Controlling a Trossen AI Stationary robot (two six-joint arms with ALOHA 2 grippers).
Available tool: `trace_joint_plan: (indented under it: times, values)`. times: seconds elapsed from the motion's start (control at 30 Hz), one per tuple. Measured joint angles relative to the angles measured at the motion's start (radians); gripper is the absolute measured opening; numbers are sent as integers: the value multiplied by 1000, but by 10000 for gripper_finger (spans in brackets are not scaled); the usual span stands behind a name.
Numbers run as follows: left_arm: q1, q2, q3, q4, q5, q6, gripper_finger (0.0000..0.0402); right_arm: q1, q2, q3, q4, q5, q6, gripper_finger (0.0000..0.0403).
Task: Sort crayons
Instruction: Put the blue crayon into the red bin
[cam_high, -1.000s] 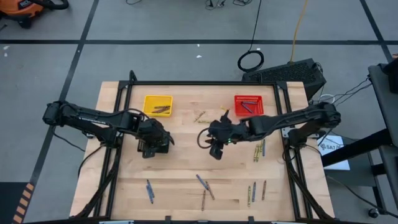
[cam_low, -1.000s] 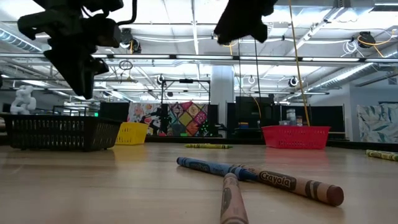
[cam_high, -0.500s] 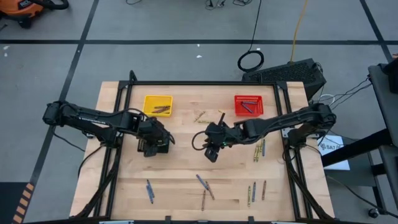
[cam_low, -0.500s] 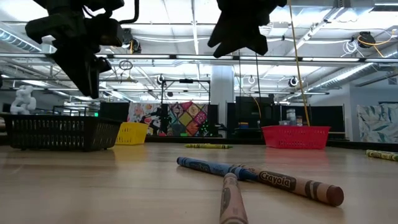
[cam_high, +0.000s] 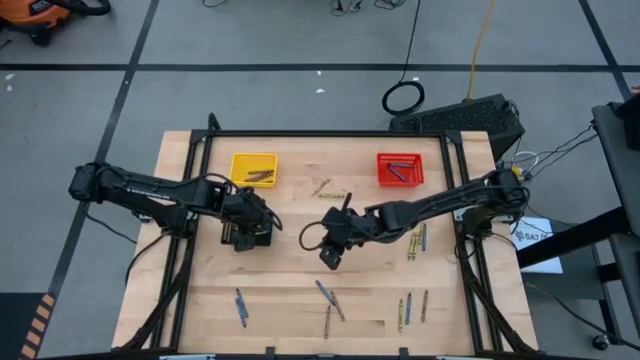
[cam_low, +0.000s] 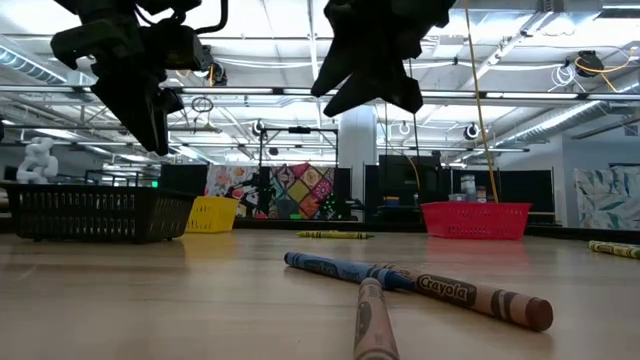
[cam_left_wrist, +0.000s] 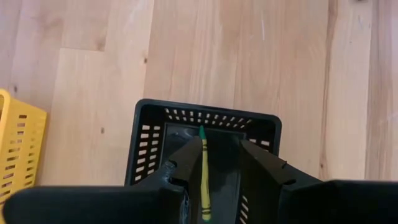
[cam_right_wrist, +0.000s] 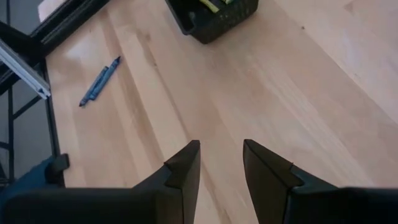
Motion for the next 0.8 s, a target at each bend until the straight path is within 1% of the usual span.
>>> trace_joint_plan:
  times: [0.2,0.33,0.43,0.53,0.63,0.8]
  values:
    - [-1,0,0,2,-22,0,103,-9,9,0,4,-80,-49,109]
    - [-1,0,0,2,-26,0,103,-15,9,0,5,-101,-49,109]
    - [-1,0,0,8,-26,0,103,-15,10,0,9,-99,24,109]
    - [-1,0,0,38,-26,0,102,-6,32,0,58,-100,121,109]
    - [-1,0,1,63,-26,0,103,10,63,0,92,-115,165,109]
    - [-1,0,1,65,-26,0,102,29,101,0,89,-154,229,109]
